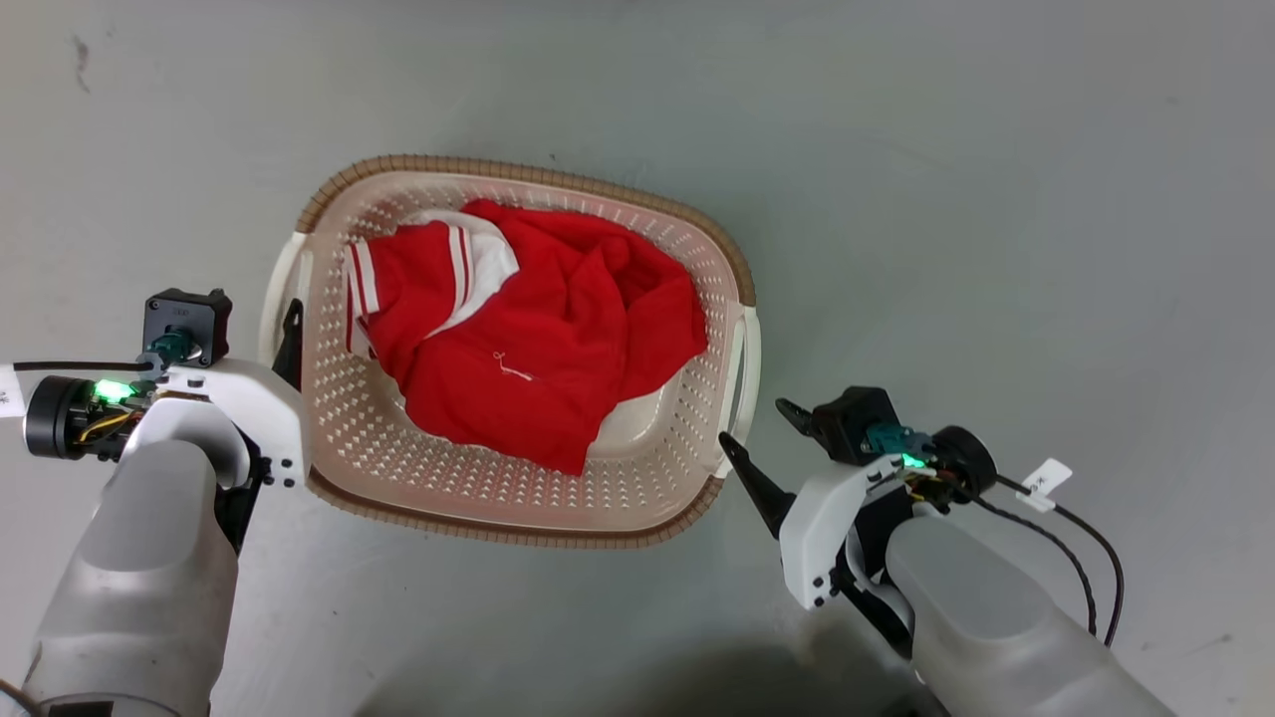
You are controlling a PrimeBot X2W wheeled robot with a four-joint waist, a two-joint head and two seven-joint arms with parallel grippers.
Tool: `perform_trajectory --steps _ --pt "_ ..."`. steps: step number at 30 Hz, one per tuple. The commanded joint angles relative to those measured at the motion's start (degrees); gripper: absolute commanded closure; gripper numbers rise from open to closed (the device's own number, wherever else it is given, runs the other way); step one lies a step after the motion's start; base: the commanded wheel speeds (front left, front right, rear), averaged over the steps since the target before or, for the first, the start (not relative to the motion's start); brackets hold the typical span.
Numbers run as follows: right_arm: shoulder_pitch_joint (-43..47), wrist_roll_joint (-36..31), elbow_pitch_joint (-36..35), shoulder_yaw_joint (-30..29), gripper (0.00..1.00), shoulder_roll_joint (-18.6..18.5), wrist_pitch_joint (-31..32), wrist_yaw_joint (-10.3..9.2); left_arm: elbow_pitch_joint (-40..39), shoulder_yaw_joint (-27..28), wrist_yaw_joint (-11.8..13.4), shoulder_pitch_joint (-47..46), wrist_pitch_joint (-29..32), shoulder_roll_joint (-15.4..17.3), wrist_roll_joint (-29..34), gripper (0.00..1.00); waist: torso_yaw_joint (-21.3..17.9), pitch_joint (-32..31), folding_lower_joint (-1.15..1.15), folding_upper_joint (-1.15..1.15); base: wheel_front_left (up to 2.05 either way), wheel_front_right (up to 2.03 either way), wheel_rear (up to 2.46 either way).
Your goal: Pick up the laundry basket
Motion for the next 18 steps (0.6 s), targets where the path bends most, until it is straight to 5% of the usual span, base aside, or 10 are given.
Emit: perform_trajectory --steps 1,18 --pt "-1.26 0.4 0.13 0.41 0.0 -0.09 -0.12 -0.02 0.31 -0.2 -0.07 -1.07 -0.16 0.05 -0.53 0.0 -0.16 0.92 -0.01 0.0 0.0 0.0 0.0" --pt "-7.01 7.34 1.74 8.07 0.0 -0.09 -0.12 -0.02 4.22 -4.09 -0.07 -6.62 -0.16 0.62 -1.12 0.0 -0.64 6.28 -0.01 0.0 0.0 0.0 0.0"
